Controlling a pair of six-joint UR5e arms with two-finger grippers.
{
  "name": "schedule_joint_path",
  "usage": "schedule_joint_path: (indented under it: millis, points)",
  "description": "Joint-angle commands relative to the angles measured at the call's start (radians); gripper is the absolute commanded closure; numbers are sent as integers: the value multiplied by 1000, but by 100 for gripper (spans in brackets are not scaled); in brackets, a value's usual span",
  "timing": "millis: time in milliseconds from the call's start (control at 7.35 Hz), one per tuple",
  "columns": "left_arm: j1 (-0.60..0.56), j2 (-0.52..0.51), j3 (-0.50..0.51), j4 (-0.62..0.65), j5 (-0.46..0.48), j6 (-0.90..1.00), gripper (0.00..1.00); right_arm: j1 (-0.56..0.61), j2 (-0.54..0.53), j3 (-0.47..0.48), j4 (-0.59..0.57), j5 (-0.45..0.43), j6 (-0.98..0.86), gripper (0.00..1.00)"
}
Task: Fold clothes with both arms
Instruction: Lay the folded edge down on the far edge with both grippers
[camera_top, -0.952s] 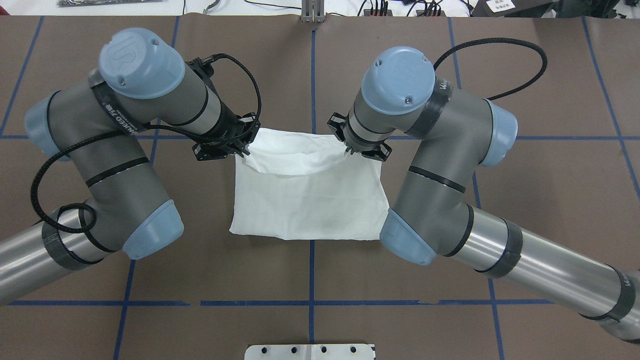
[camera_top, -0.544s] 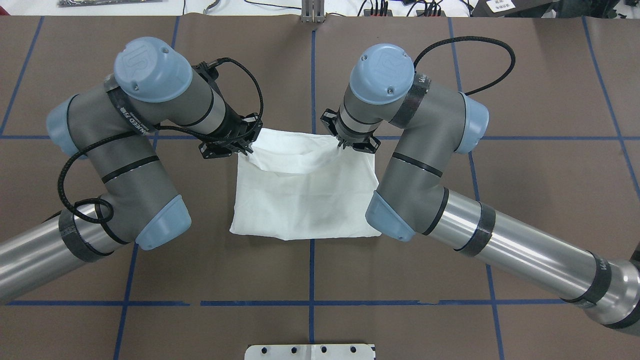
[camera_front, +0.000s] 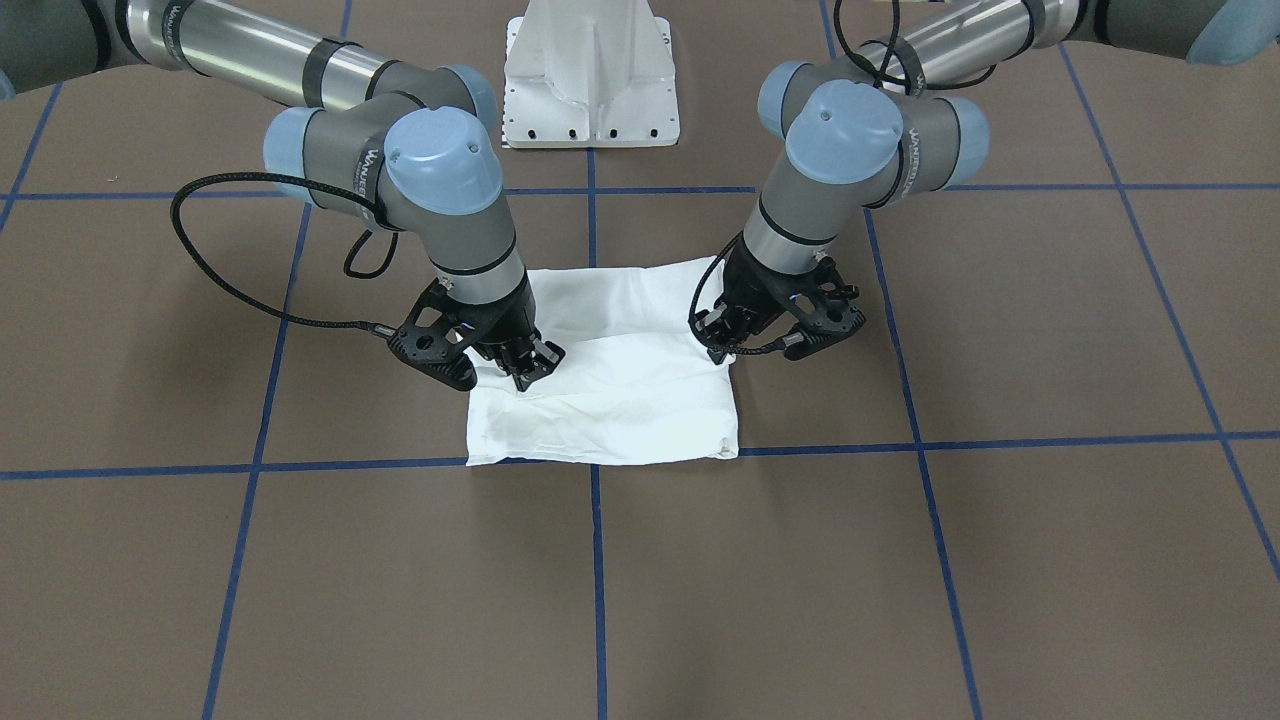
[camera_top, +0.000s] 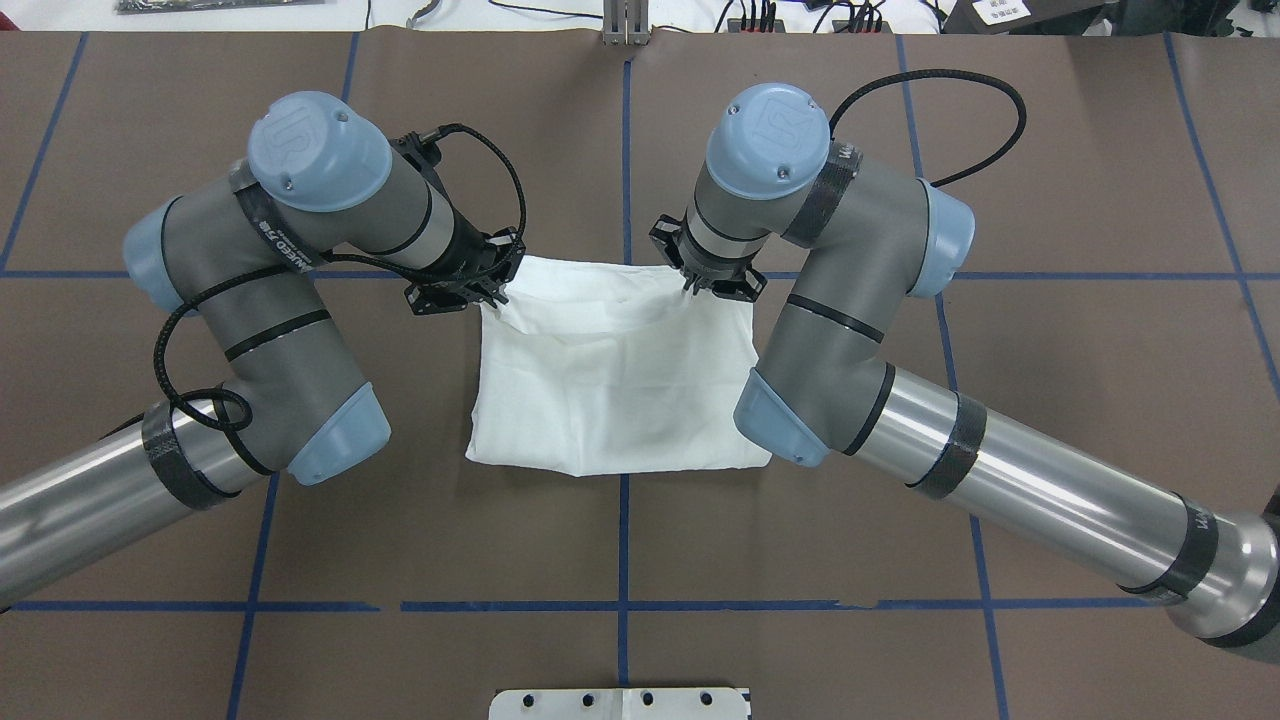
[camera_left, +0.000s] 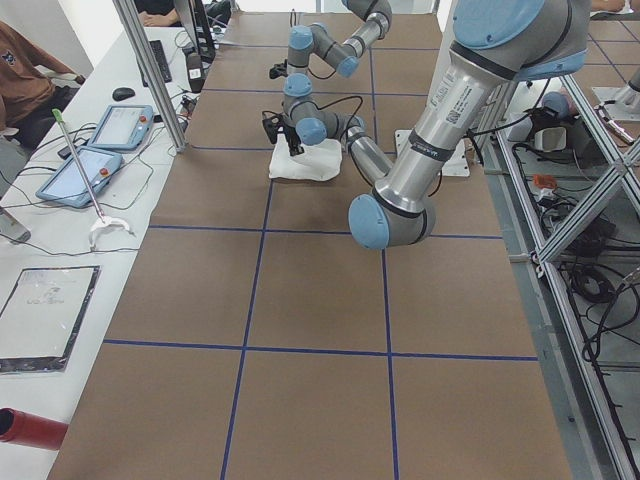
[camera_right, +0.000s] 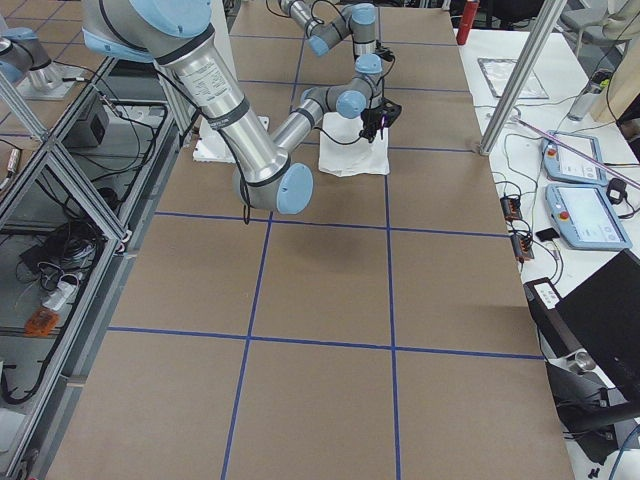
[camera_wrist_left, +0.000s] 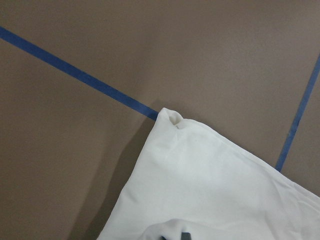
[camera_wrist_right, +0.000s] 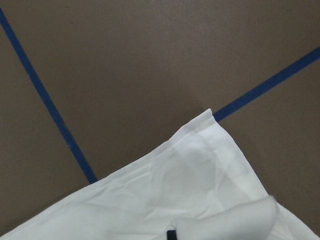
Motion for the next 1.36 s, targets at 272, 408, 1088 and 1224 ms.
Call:
schedule_joint_path:
  millis: [272,408,1088,1224]
  points:
    - [-13,-1,6,-4,0,-3,100,-1,1,-2,0,0,-1,100]
    - [-13,-3,6,-4,0,-4,100,-1,3,-2,2,0,-2,100]
    - [-27,-6,6,5,2,-40,0,2,3,1,6,0,1,0]
    - [-45,-4,6,12,3,-37,0,2,4,7,6,2,1,0]
